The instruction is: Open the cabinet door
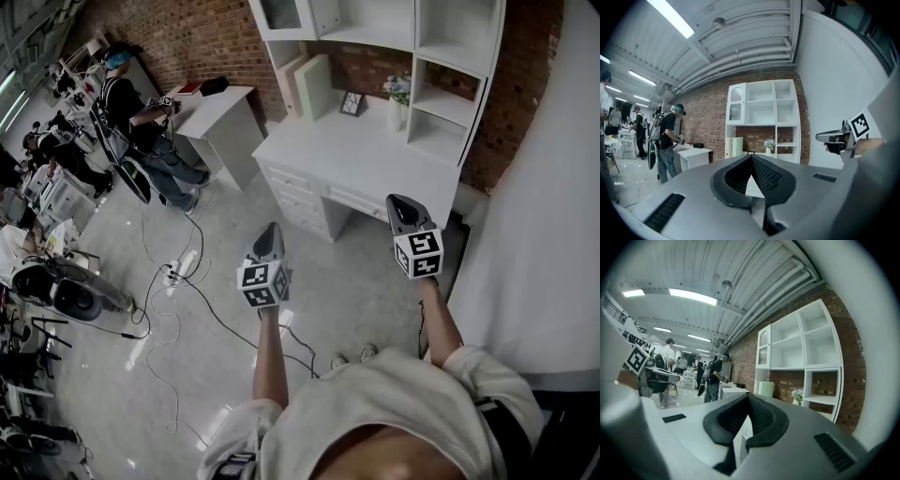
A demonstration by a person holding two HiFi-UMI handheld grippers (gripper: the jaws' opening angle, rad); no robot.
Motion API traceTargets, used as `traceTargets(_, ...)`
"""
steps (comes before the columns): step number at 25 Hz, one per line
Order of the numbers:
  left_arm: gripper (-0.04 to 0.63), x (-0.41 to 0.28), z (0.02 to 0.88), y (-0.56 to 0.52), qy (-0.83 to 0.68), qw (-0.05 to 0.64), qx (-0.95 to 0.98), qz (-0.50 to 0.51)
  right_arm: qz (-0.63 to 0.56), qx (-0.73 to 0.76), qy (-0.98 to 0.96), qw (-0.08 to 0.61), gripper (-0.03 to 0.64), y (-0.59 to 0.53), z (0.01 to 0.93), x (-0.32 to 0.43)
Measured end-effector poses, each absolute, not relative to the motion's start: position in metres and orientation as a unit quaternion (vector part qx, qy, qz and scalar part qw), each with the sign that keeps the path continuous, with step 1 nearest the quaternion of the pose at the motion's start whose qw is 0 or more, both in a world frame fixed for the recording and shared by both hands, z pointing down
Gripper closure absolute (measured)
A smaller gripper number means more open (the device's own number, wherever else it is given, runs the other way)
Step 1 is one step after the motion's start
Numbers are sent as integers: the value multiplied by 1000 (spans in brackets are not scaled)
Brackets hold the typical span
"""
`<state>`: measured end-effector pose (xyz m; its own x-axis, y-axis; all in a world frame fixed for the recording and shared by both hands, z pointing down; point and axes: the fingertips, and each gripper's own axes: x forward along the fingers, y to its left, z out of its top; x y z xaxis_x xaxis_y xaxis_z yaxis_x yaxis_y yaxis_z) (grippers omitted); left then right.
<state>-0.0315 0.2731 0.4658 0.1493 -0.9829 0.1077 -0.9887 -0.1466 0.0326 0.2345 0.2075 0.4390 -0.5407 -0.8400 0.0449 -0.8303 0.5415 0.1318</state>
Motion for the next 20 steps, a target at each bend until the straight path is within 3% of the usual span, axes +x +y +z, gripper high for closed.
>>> traceTargets(20,569,-7,472,261,-659,51,750,34,-45,452,-890,47,603,196,446,246)
